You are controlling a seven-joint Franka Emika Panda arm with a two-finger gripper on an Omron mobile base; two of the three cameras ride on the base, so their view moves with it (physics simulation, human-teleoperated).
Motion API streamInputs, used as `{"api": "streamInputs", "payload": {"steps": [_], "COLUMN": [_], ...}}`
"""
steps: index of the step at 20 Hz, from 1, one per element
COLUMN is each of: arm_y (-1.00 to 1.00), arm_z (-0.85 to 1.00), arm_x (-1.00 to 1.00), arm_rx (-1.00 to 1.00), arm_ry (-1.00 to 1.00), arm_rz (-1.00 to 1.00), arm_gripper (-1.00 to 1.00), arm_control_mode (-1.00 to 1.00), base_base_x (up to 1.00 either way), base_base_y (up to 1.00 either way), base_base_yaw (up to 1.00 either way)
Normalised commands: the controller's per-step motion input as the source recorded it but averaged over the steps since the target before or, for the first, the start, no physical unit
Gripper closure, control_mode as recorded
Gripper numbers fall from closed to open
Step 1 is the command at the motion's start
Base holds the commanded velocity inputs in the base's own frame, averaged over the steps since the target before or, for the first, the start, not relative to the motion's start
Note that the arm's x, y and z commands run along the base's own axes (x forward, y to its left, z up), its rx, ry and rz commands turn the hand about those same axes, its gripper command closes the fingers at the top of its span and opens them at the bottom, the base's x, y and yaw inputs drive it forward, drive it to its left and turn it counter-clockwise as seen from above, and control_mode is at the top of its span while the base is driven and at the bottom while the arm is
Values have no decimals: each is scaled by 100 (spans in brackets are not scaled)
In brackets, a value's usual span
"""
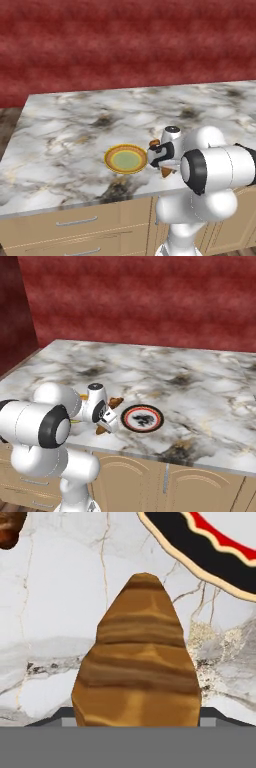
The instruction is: Place the pastries on the plates.
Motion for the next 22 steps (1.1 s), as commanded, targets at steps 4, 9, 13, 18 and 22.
{"api": "streamInputs", "payload": {"steps": [4,9,13,18,22], "arm_y": [0,0,-16,-35,-59], "arm_z": [21,72,79,52,11], "arm_x": [-2,-7,0,0,4], "arm_rx": [0,0,0,0,0], "arm_ry": [0,-1,1,8,3], "arm_rz": [0,0,0,-3,-2], "arm_gripper": [100,100,100,100,100], "arm_control_mode": [-100,-100,-100,-100,-100], "base_base_x": [0,0,0,0,0], "base_base_y": [0,0,0,0,0], "base_base_yaw": [0,0,0,0,0]}}
